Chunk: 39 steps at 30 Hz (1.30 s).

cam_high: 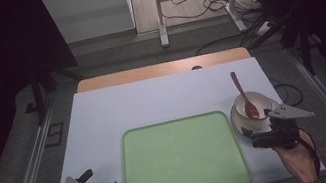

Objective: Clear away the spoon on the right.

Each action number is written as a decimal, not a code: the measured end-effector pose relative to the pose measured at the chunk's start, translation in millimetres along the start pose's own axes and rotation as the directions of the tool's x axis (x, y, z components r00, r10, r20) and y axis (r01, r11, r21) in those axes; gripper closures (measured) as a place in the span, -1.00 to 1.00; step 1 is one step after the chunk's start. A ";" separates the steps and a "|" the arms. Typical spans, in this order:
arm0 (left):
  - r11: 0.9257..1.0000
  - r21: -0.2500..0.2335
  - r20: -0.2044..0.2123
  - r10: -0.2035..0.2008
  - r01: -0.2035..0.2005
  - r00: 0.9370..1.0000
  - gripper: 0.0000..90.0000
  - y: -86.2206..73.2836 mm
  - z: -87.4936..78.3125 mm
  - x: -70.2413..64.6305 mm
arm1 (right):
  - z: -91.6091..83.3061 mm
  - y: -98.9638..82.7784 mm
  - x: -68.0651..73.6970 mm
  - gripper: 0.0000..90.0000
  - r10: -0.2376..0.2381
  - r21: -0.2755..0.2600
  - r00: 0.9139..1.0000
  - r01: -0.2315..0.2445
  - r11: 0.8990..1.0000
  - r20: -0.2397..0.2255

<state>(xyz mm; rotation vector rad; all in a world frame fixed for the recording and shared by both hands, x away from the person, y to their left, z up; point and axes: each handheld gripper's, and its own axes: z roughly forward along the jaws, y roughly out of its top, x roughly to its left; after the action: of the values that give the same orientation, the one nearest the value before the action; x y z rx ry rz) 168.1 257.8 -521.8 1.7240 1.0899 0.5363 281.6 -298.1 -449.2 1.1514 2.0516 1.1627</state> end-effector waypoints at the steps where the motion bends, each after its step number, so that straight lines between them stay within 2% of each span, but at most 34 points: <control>1: 1.000 -0.001 0.000 0.000 0.000 1.000 -0.96 0.0 -0.1 0.1 | 0.5 0.8 -0.5 -0.98 0.005 0.001 1.000 -0.005 1.000 -0.001; 12: 1.000 -0.001 -0.001 -0.002 0.002 1.000 -0.96 -0.1 -0.1 0.3 | 11.9 12.2 -6.9 -1.00 0.001 0.036 1.000 -0.002 0.999 0.014; 19: 1.000 -0.002 -0.001 -0.003 0.003 1.000 -0.96 -0.1 -0.2 0.5 | 18.6 19.8 -13.3 -1.00 0.027 0.033 0.999 -0.028 0.999 0.028; 24: 1.000 -0.002 0.000 -0.003 0.003 1.000 -0.96 -0.1 -0.3 0.8 | 26.1 25.9 -19.6 -1.00 0.009 0.061 0.999 -0.012 0.998 0.042; 30: 1.000 -0.002 0.000 -0.003 0.003 1.000 -0.96 -0.1 -0.4 0.8 | 30.2 31.8 -27.4 -0.85 0.029 0.071 0.999 -0.032 0.997 0.042; 39: 1.000 -0.002 0.000 -0.003 0.003 1.000 -0.96 -0.1 -0.4 0.7 | 39.9 45.6 -41.8 -0.42 0.039 0.107 0.996 -0.047 0.993 0.074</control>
<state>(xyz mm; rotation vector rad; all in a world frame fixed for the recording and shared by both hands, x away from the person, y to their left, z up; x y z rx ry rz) 168.1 258.6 -521.8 1.7205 1.0915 0.5359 352.1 -304.4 -428.8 1.2761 2.0664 1.0250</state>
